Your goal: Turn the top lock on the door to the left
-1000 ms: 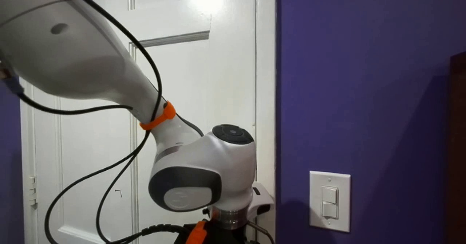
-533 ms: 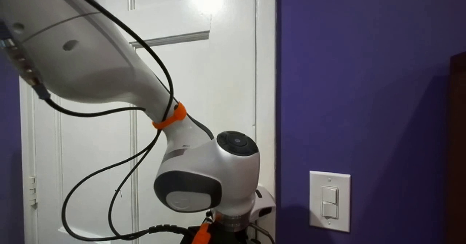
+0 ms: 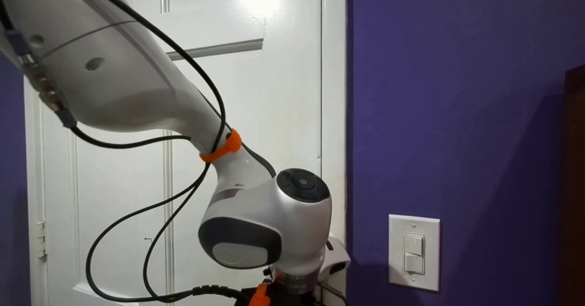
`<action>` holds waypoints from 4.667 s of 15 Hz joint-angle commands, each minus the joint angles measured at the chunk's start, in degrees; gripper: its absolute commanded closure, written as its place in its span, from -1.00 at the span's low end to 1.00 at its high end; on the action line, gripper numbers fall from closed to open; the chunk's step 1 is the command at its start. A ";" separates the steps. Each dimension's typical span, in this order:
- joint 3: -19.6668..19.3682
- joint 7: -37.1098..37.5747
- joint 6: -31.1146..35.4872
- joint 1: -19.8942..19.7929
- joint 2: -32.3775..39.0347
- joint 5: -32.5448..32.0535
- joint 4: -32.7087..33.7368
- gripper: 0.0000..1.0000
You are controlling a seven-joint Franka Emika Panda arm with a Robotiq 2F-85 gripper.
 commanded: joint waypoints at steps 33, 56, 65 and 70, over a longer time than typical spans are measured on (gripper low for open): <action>6.36 69.96 15.86 0.57 -0.53 -95.88 -5.46 0.94; 10.18 82.40 5.28 3.27 3.13 -113.11 -2.03 -0.43; 9.44 84.50 4.38 2.06 -3.44 -111.19 -5.37 -1.00; 8.18 82.58 7.25 0.55 -7.81 -104.74 -7.99 -1.00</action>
